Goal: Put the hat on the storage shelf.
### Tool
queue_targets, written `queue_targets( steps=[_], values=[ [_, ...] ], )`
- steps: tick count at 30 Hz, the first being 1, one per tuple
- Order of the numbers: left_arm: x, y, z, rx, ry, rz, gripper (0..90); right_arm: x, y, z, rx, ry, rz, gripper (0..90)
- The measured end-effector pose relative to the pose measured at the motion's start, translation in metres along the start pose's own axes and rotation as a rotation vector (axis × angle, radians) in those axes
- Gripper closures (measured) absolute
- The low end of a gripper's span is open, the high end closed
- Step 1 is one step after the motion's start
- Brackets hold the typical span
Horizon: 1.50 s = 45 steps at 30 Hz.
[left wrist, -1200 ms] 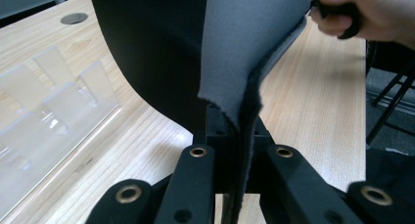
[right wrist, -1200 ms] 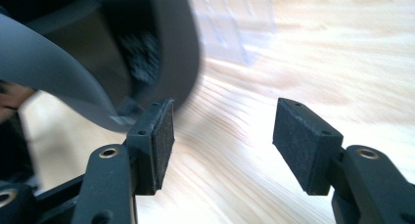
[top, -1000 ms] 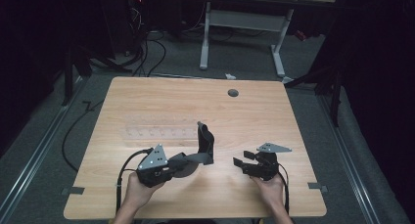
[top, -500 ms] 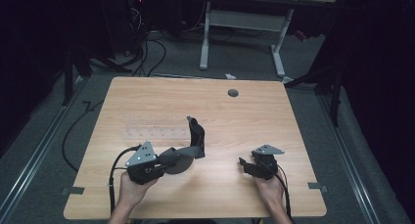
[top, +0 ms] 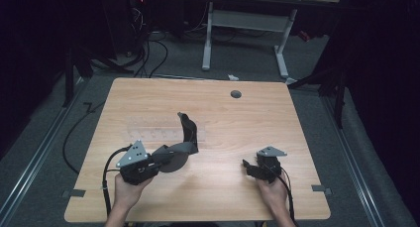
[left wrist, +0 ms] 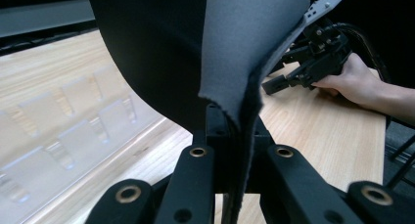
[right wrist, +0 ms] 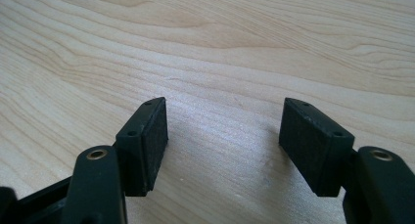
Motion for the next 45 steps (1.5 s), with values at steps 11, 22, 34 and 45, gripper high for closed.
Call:
queue_targets(
  steps=[11, 22, 34, 45],
  values=[
    [-0.013, -0.02, 0.011, -0.011, -0.04, -0.055, 86.2, 0.0, 0.0, 0.0, -0.002, -0.001, -0.001, 35.2],
    [-0.025, -0.041, 0.02, -0.021, -0.072, -0.11, 86.2, 0.0, 0.0, 0.0, -0.007, -0.005, -0.001, 34.6],
    [-0.032, -0.055, 0.033, -0.038, -0.107, -0.152, 86.2, 0.0, 0.0, 0.0, -0.006, -0.005, 0.0, 34.6],
    [-0.038, -0.07, 0.045, -0.034, -0.142, -0.189, 86.2, 0.0, 0.0, 0.001, -0.006, -0.005, 0.0, 34.6]
  ],
)
Point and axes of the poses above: each handheld gripper's, and its own axes: x roughly forward along the jaws, y roughly out of its underside, z roughly to its left, the point moved 9 cm from there along x, roughly forward along the jaws
